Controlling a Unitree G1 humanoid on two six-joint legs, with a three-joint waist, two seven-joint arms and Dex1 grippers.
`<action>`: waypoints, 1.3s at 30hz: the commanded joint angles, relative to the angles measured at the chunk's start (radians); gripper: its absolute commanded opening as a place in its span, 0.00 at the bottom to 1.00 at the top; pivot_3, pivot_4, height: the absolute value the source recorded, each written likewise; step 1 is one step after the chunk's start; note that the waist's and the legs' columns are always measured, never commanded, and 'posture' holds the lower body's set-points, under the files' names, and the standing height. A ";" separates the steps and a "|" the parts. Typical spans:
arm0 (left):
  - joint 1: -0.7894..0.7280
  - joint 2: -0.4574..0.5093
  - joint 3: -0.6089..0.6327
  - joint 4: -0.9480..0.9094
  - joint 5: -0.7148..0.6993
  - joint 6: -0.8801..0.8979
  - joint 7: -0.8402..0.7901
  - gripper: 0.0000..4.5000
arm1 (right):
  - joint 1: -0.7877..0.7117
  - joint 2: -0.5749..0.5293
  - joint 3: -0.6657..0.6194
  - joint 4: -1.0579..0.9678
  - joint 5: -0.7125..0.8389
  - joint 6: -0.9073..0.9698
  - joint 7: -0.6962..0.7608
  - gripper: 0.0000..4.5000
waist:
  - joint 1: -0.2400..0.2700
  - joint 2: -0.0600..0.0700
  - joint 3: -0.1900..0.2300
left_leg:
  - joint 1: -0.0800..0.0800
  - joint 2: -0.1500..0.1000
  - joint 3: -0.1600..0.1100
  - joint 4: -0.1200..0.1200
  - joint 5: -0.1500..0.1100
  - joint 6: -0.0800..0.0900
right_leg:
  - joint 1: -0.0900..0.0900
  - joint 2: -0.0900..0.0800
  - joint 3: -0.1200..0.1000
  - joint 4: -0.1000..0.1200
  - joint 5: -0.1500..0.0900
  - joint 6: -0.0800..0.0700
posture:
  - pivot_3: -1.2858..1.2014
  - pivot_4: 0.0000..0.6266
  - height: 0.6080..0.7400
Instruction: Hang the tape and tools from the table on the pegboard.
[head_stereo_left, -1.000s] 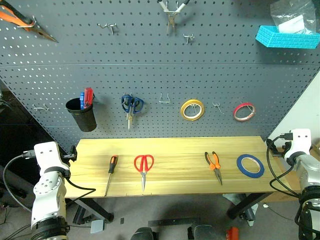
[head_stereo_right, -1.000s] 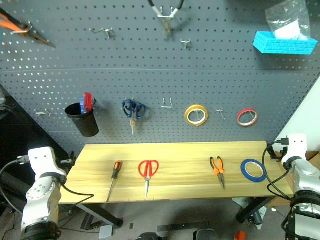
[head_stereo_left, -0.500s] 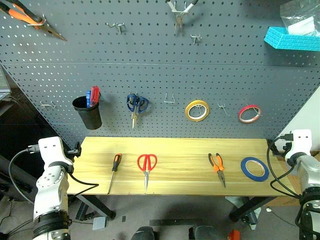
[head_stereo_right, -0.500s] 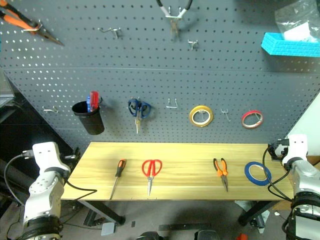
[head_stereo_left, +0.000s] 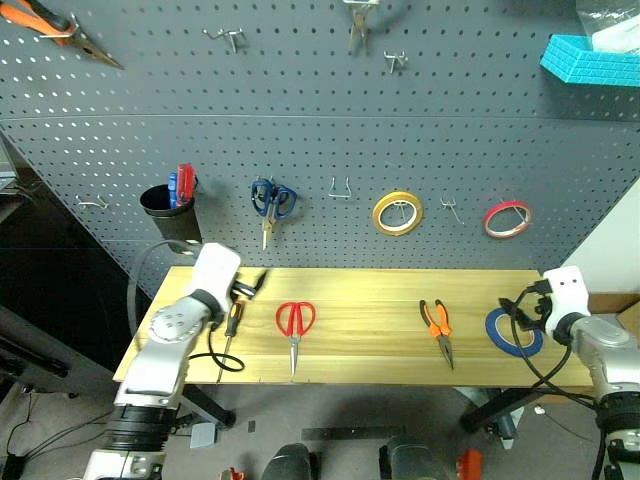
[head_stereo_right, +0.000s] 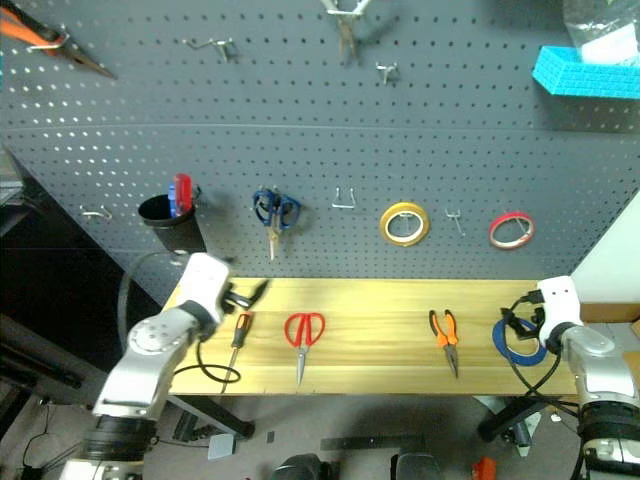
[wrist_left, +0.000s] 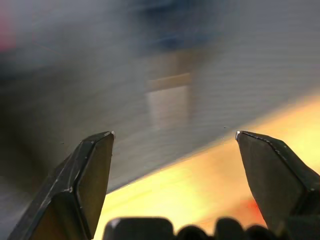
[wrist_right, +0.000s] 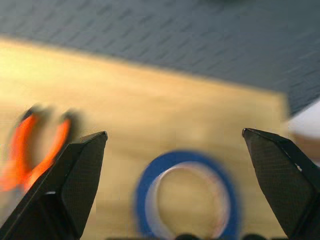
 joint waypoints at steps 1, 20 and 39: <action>-0.050 0.043 -0.082 -0.088 -0.050 0.046 -0.179 0.93 | -0.012 -0.015 0.024 -0.060 0.008 0.113 0.028 1.00 | -0.004 0.000 0.013 | 0.000 0.000 0.000 0.000 0.000 0.000 | 0.000 0.000 0.000 0.000 0.000 0.000 | 0.46 0.28 1.00; -0.240 0.022 -0.256 -0.025 0.018 -0.006 -0.415 0.94 | -0.464 0.043 0.215 0.750 -0.207 -0.053 0.051 0.92 | -0.030 -0.012 0.114 | -0.027 -0.001 0.012 0.002 -0.005 0.009 | -0.032 0.000 0.018 0.000 0.008 0.004 | 0.47 0.42 1.00; -0.246 -0.038 -0.190 -0.080 -0.035 0.026 -0.388 0.94 | -0.339 0.004 0.180 0.521 -0.217 -0.019 0.099 0.08 | -0.026 -0.013 0.115 | -0.033 -0.001 0.010 0.016 -0.006 0.010 | -0.032 0.000 0.017 0.001 0.011 0.008 | 0.46 0.40 1.00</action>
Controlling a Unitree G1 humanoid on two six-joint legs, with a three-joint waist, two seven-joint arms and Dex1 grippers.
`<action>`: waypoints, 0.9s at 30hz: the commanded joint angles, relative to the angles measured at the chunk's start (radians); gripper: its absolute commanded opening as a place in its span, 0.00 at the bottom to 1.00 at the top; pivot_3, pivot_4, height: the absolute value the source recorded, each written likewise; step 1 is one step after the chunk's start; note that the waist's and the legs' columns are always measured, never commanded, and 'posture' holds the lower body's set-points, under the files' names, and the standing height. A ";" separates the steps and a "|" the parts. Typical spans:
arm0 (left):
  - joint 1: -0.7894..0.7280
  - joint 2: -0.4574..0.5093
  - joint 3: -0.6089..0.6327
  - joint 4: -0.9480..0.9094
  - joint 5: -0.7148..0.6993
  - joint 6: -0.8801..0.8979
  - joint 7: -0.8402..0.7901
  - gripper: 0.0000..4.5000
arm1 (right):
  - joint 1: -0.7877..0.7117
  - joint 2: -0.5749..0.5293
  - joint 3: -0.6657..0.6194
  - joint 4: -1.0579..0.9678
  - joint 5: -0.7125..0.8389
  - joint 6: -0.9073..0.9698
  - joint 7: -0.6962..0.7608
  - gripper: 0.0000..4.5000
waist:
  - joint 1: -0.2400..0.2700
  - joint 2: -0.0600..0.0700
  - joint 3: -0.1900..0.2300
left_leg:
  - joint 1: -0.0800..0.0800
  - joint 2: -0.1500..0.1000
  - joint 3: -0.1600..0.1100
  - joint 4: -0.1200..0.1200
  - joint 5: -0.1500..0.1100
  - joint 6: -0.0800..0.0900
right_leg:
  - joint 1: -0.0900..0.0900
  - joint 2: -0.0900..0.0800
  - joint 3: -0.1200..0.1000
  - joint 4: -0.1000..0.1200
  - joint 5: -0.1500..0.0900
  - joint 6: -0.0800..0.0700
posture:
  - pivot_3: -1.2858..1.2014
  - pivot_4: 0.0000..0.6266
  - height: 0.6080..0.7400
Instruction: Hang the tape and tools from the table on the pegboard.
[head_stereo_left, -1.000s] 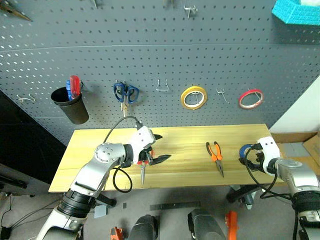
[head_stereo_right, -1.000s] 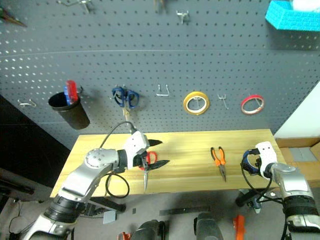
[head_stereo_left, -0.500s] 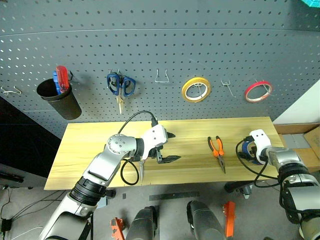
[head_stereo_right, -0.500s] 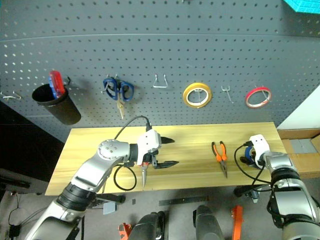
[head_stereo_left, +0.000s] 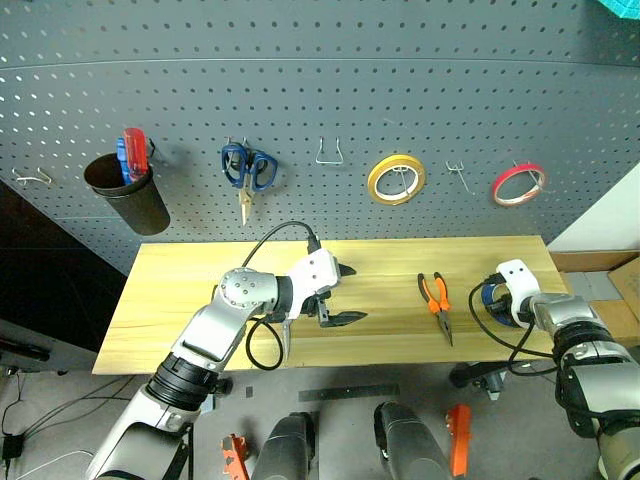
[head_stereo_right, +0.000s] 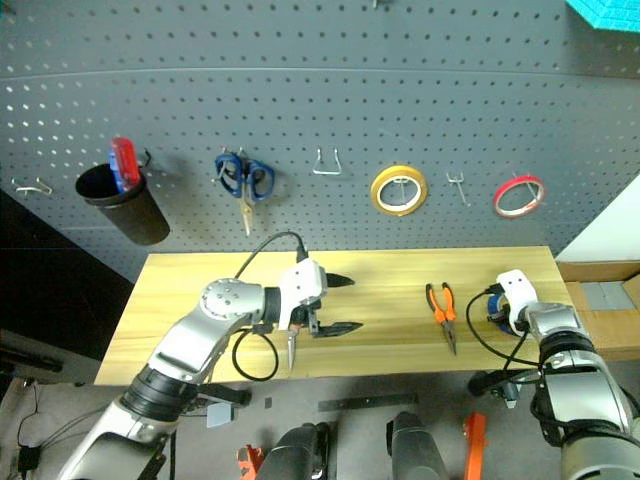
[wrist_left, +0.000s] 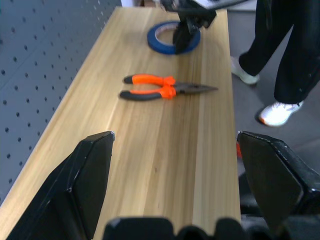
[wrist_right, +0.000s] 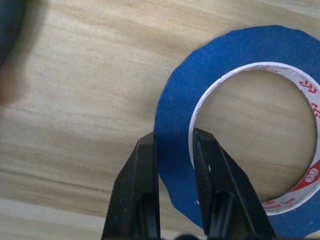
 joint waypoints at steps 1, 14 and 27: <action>-0.005 -0.020 0.061 -0.078 -0.062 0.016 0.020 0.94 | 0.170 -0.053 -0.033 -0.337 0.029 0.092 0.022 0.08 | 0.003 0.001 0.001 | 0.000 0.000 -0.001 0.000 0.000 0.000 | 0.000 0.000 0.000 0.000 0.000 0.000 | 0.46 0.40 1.00; -0.024 -0.032 0.237 -0.165 -0.268 0.176 0.084 0.94 | 0.574 -0.002 0.017 -1.766 -0.216 0.296 -0.268 0.08 | -0.029 0.001 0.009 | 0.000 0.003 0.001 0.001 0.000 -0.002 | -0.002 0.002 0.002 0.002 -0.002 0.009 | 0.43 0.42 1.00; -0.081 -0.031 0.222 -0.146 -0.260 0.169 0.097 0.94 | 0.219 0.128 0.048 -1.300 -0.138 0.080 -0.272 0.08 | -0.020 -0.002 0.012 | -0.003 0.000 0.002 -0.001 0.001 0.001 | -0.005 -0.001 0.002 -0.002 0.005 0.005 | 0.45 0.38 1.00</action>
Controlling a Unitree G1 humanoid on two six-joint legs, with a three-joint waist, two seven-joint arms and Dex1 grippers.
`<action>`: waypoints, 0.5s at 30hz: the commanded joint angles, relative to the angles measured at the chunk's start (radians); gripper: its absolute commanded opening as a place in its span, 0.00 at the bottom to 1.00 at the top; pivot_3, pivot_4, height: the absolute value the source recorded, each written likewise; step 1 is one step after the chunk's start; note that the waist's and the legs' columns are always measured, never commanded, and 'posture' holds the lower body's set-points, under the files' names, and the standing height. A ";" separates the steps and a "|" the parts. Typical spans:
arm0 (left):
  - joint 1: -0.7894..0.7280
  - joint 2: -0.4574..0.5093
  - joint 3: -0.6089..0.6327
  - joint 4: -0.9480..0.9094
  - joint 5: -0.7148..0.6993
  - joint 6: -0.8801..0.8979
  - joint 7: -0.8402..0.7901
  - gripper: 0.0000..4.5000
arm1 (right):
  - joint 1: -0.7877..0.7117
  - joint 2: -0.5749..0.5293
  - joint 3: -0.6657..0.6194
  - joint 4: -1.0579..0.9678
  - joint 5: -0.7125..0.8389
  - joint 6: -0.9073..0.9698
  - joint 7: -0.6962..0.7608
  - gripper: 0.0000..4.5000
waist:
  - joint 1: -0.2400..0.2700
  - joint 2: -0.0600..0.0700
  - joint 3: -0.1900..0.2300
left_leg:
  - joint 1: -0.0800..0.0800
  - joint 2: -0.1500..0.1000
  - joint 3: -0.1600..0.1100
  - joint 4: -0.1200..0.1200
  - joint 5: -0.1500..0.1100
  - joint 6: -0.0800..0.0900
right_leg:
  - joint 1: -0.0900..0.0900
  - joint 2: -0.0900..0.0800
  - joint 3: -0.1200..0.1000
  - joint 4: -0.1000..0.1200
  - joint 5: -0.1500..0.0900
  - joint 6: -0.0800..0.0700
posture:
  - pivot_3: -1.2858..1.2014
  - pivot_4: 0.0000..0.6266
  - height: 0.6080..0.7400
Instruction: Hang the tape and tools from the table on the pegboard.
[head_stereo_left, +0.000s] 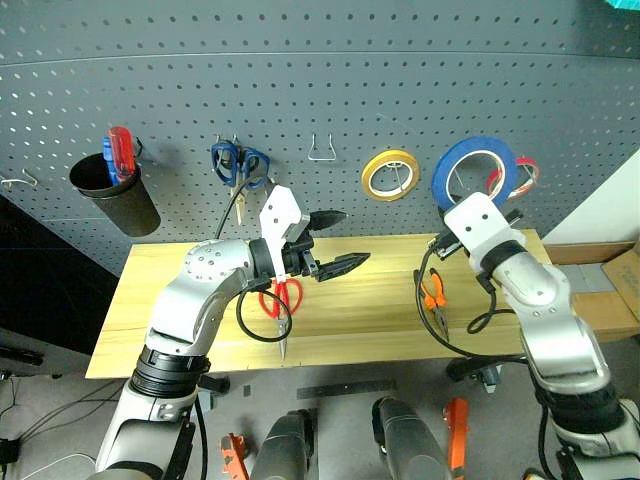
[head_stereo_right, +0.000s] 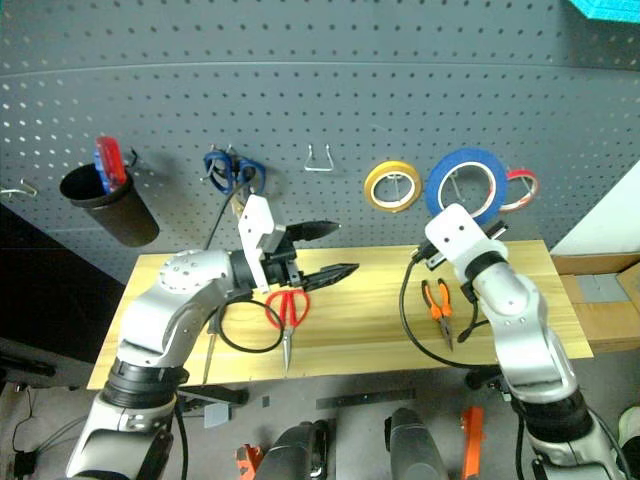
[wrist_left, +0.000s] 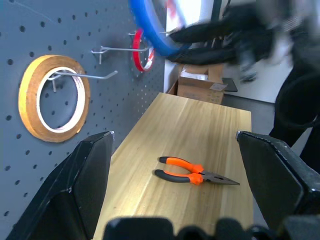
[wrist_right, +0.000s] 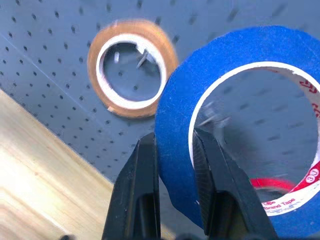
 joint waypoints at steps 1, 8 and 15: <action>-0.023 -0.003 -0.004 -0.015 -0.003 -0.014 0.006 0.94 | -0.057 0.003 -0.040 0.111 0.025 -0.100 -0.003 0.08 | 0.000 0.000 0.000 | -0.001 0.000 0.000 0.000 0.000 0.000 | -0.001 0.000 0.001 0.000 0.000 0.000 | 0.45 0.37 1.00; -0.020 0.004 -0.010 -0.010 0.005 -0.027 0.008 0.94 | 0.009 0.015 -0.038 0.107 0.020 -0.162 -0.016 0.38 | 0.001 0.000 0.000 | -0.001 0.000 0.001 0.000 -0.001 0.001 | -0.002 0.000 0.001 0.001 0.000 0.000 | 0.45 0.37 1.00; -0.006 0.061 -0.045 0.088 0.100 -0.130 -0.025 0.94 | 0.186 0.090 0.012 -0.127 0.002 -0.063 -0.031 0.88 | 0.004 0.000 0.000 | 0.000 0.000 0.001 0.001 -0.001 0.001 | -0.002 0.000 0.001 0.002 0.000 0.000 | 0.45 0.36 1.00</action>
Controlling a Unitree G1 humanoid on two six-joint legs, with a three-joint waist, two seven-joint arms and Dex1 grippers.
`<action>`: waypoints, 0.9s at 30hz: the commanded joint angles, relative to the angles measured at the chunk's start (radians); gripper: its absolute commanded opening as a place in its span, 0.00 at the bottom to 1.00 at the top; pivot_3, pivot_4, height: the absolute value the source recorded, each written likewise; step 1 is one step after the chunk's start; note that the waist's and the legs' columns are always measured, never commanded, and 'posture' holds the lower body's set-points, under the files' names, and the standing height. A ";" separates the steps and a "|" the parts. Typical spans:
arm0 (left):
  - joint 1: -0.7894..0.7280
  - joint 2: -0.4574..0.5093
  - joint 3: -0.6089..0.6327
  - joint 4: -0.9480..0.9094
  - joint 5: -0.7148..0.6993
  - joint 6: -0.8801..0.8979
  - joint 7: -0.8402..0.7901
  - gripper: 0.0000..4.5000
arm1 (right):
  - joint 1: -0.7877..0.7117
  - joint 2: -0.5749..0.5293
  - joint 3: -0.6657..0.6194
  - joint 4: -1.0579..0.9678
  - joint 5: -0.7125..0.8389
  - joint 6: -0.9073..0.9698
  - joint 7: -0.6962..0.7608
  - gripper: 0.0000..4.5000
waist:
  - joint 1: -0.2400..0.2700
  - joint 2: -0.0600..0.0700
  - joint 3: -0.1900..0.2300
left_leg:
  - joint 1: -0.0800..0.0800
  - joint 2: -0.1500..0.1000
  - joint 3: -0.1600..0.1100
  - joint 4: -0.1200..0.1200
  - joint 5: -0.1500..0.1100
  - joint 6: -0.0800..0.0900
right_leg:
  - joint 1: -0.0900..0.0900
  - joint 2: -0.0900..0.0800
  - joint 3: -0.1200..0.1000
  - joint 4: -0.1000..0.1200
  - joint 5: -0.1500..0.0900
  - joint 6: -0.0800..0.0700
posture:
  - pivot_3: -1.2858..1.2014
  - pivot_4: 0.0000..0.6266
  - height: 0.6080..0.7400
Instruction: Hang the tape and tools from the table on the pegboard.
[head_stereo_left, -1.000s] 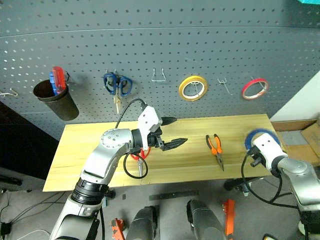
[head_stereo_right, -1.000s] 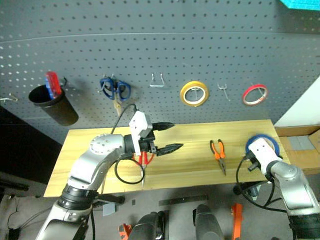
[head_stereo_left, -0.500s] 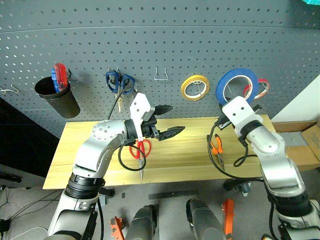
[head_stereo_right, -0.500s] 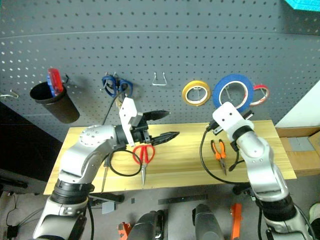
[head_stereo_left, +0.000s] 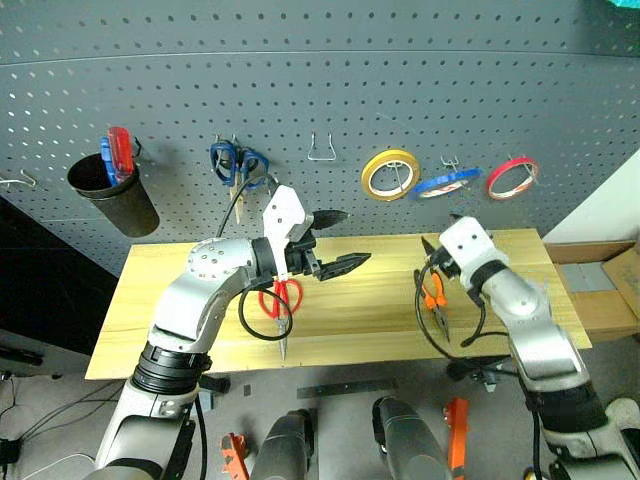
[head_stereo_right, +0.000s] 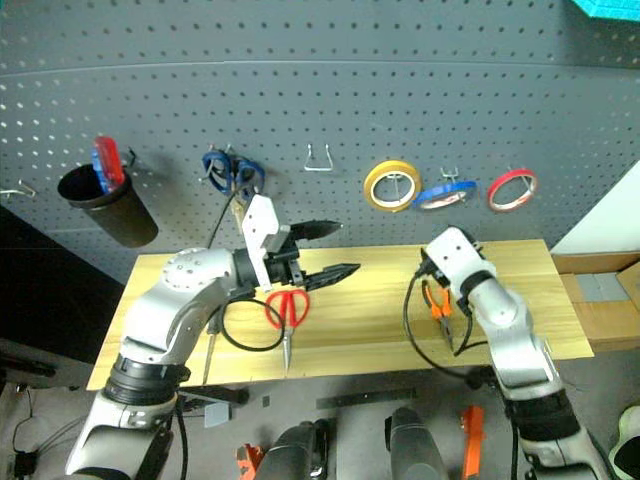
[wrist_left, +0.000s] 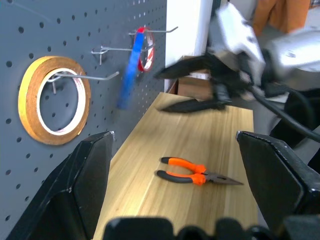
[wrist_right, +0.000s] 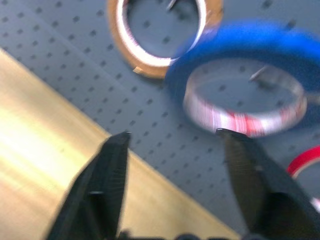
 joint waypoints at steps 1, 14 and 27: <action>-0.002 0.044 -0.024 0.058 0.077 -0.102 -0.030 0.94 | 0.034 0.084 -0.005 -0.132 0.020 0.113 -0.034 0.96 | -0.004 0.000 0.000 | 0.001 0.001 0.000 0.000 0.000 0.000 | 0.000 0.000 0.000 0.001 0.000 0.000 | 0.45 0.36 1.00; 0.000 0.117 -0.058 0.183 0.180 -0.263 -0.136 0.94 | -0.198 0.339 -0.261 0.224 0.147 0.647 -0.190 0.99 | -0.009 0.000 0.000 | 0.001 0.000 0.000 0.000 0.002 0.000 | -0.001 0.000 -0.001 0.002 0.003 -0.004 | 0.45 0.35 1.00; 0.044 0.127 -0.050 0.129 0.183 -0.236 -0.137 0.94 | -0.311 0.296 -0.241 0.624 0.204 0.546 -0.170 0.99 | -0.011 0.000 0.000 | -0.001 0.000 0.001 0.000 0.001 0.000 | -0.004 0.000 0.000 0.004 0.003 -0.004 | 0.47 0.35 1.00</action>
